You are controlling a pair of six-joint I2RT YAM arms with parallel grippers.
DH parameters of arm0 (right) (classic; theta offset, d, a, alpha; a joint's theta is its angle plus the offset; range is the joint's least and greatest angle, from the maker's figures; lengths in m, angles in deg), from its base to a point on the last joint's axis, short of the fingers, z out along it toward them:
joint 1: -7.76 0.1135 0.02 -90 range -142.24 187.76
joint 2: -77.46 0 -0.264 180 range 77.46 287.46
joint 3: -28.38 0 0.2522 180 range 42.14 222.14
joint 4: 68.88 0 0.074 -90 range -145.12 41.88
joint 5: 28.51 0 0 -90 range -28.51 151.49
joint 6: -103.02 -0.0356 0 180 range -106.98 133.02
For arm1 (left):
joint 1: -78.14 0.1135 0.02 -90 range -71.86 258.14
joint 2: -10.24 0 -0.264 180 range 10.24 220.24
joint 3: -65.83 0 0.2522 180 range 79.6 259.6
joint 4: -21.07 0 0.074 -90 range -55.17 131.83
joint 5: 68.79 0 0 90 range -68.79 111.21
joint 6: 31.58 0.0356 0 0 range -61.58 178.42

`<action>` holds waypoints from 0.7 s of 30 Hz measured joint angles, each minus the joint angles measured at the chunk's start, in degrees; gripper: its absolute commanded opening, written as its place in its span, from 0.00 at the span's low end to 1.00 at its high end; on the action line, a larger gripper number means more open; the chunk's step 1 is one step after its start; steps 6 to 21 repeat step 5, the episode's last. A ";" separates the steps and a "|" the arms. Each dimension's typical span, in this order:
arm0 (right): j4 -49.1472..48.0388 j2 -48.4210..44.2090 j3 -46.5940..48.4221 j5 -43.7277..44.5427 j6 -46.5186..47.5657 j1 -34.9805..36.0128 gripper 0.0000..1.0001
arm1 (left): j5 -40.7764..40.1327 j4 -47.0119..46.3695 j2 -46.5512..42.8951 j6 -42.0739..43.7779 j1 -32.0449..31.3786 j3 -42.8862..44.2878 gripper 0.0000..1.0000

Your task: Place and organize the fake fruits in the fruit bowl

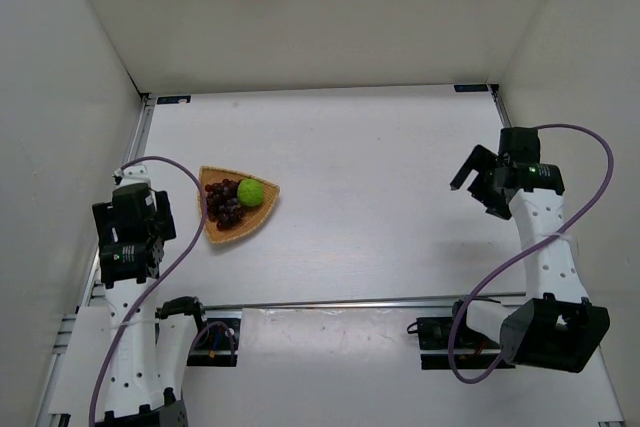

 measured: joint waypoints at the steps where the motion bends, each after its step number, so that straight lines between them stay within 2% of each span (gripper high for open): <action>1: 0.02 0.00 0.00 -0.09 0.04 0.00 1.00 | 0.17 0.00 0.00 -0.04 0.04 0.02 1.00; 21: 0.00 0.07 -0.02 -0.33 0.39 0.00 1.00 | 1.14 0.07 0.00 -0.17 0.44 0.00 1.00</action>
